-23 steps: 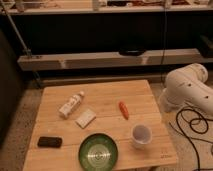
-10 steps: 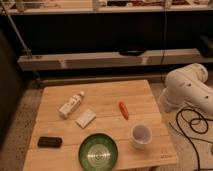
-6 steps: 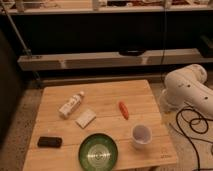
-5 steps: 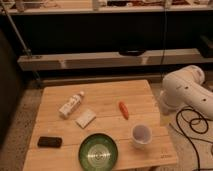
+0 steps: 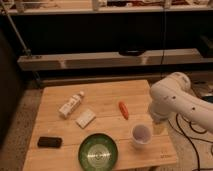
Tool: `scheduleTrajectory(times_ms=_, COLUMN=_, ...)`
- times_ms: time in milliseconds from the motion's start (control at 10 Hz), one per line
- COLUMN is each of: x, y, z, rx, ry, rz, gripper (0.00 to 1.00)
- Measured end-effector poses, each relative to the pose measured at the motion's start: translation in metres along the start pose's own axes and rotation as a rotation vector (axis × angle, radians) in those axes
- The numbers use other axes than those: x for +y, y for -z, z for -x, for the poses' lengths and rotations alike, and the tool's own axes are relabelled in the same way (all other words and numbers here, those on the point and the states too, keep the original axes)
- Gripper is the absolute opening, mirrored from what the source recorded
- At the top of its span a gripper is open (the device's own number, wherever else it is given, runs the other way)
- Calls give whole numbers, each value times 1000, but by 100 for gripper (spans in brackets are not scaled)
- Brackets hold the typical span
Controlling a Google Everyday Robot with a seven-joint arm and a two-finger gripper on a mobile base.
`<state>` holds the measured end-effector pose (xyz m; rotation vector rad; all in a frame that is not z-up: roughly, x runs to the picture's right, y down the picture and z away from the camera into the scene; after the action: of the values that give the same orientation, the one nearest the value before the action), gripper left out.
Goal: Pick up the ceramic cup
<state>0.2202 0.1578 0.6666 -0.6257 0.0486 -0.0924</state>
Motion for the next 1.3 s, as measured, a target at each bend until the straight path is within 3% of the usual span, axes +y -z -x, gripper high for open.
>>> scheduleTrajectory(times_ms=800, x=4, y=-31, z=31, rx=30, ry=36, rz=23, gripper=65)
scheduleTrajectory(times_ms=1100, x=3, y=-34, z=47, rx=36, ry=53, rz=35, gripper=65)
scheduleTrajectory(times_ms=1300, x=4, y=-48, z=39, rx=44, ry=47, rz=44, gripper=65)
